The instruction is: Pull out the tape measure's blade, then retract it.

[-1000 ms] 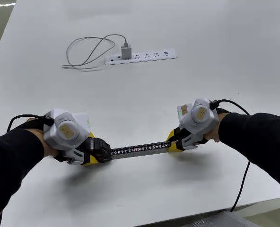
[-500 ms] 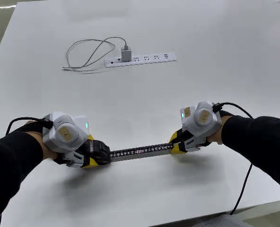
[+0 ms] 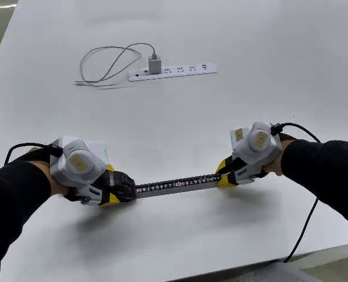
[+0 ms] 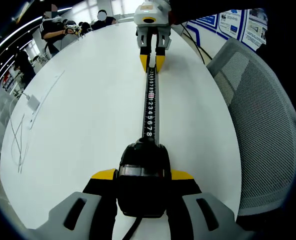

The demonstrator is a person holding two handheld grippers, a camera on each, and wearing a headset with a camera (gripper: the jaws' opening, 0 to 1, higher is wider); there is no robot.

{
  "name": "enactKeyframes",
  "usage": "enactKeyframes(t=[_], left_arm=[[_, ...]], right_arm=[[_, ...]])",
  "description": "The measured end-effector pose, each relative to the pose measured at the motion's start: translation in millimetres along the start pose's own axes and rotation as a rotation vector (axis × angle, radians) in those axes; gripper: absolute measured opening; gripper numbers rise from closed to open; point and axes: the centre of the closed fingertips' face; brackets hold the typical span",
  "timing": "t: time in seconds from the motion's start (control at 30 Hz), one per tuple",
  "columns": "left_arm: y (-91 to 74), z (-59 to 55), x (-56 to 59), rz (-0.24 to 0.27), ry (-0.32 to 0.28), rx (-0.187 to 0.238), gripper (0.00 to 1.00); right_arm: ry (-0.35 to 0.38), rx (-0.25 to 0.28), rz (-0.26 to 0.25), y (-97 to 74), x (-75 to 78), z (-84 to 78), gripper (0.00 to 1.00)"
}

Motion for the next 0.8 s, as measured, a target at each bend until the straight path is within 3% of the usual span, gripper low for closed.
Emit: enactKeyframes(t=[0.8], left_arm=[[-1.2, 1.8, 1.6, 0.004, 0.006, 0.002, 0.33]], right_arm=[[0.012, -0.005, -0.008, -7.6, -1.3, -7.4, 0.09]])
Point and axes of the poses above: the centre of the closed fingertips' face, and the gripper's own axes: y roughly forward along the fingers, x roughly to its right, z roughly out of its top, and after that the axes turned 5 degrees about y, right-handed
